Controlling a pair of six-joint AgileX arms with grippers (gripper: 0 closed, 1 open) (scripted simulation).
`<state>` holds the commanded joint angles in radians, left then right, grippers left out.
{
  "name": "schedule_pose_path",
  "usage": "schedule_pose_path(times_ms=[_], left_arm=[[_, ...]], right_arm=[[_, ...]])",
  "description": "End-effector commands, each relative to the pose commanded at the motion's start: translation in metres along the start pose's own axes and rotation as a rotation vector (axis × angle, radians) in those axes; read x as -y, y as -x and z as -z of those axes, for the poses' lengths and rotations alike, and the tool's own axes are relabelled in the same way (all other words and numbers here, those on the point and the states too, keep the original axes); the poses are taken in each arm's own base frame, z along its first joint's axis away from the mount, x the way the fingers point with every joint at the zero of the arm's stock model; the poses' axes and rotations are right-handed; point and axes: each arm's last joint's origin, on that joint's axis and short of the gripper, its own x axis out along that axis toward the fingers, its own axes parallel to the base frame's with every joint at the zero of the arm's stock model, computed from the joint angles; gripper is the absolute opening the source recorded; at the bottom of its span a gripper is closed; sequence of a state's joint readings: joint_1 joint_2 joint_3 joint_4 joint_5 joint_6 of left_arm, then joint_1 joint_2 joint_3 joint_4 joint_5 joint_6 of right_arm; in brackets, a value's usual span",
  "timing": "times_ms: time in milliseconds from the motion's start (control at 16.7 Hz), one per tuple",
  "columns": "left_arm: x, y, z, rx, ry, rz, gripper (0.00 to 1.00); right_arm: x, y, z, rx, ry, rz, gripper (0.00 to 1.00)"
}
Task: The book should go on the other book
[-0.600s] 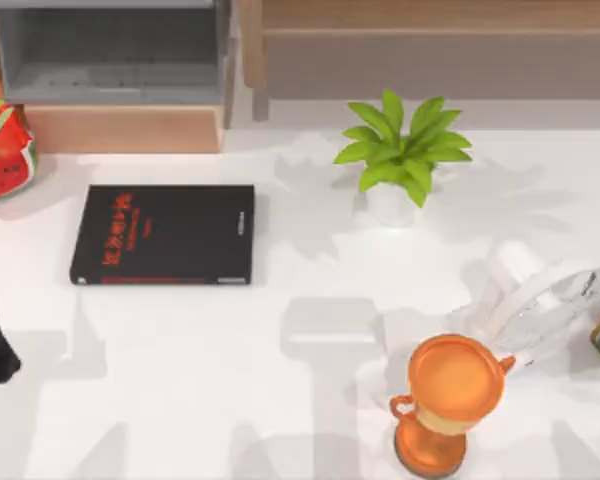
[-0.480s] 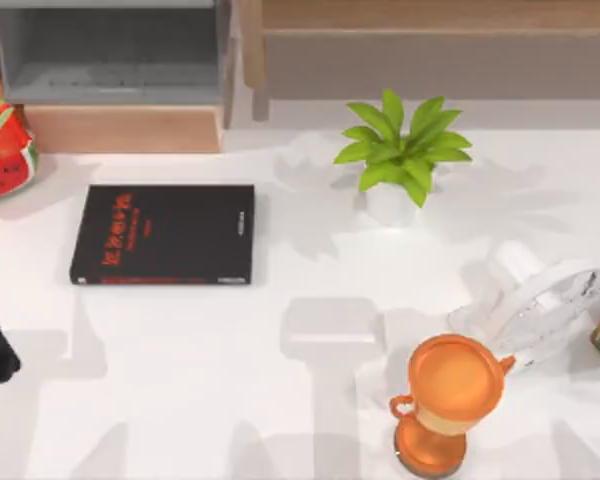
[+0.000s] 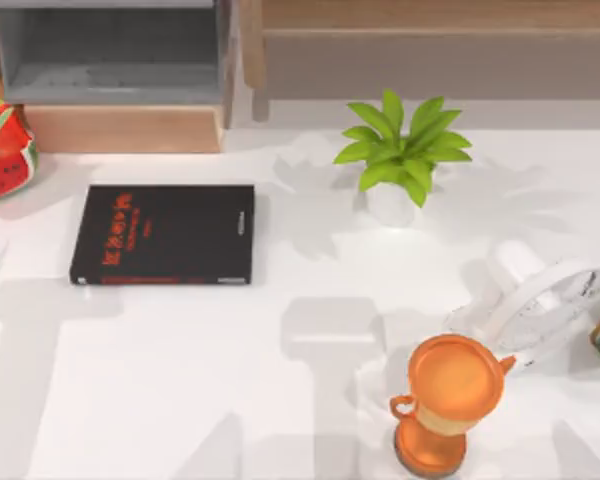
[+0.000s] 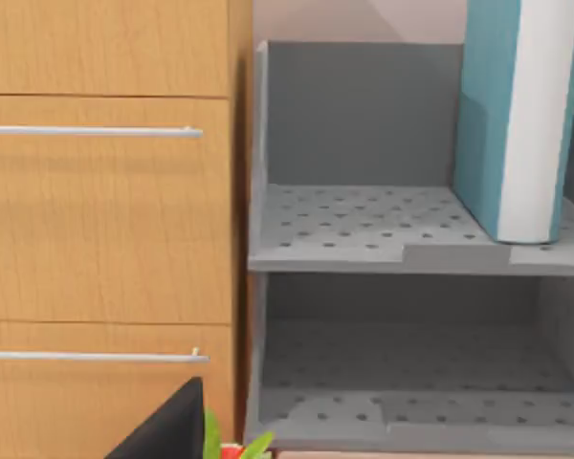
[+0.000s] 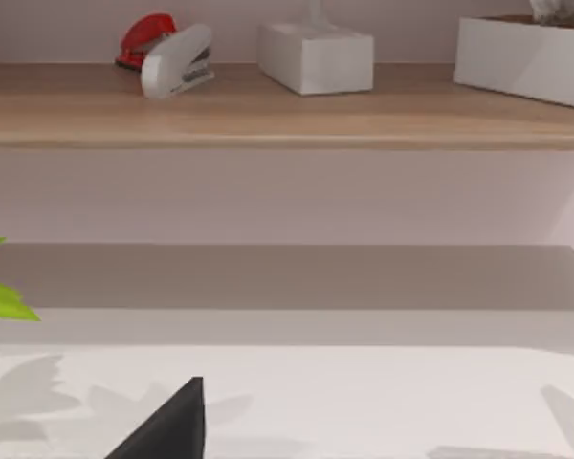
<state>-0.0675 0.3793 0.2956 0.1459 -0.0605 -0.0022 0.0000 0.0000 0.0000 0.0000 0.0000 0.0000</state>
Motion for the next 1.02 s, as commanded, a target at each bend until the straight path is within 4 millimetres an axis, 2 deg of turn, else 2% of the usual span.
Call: schedule_pose_path(times_ms=[120,240,420,540,720,840,1020], left_arm=[[0.005,-0.026,-0.027,-0.003,0.005,0.001,1.00],[0.013,-0.063,-0.048,-0.012,0.009,0.003,1.00],[0.031,-0.130,-0.061,-0.032,0.012,0.005,1.00],[0.047,-0.178,-0.056,-0.047,0.012,0.006,1.00],[0.073,-0.239,-0.032,-0.067,0.009,0.007,1.00],[0.089,-0.269,-0.013,-0.073,0.007,0.008,1.00],[0.105,-0.297,0.008,-0.070,0.007,0.010,1.00]], right_arm=[[0.000,0.000,0.000,0.000,0.000,0.000,1.00],[0.000,0.000,0.000,0.000,0.000,0.000,1.00],[0.000,0.000,0.000,0.000,0.000,0.000,1.00],[0.000,0.000,0.000,0.000,0.000,0.000,1.00],[0.000,0.000,0.000,0.000,0.000,0.000,1.00],[0.000,0.000,0.000,0.000,0.000,0.000,1.00],[0.000,0.000,0.000,0.000,0.000,0.000,1.00]])
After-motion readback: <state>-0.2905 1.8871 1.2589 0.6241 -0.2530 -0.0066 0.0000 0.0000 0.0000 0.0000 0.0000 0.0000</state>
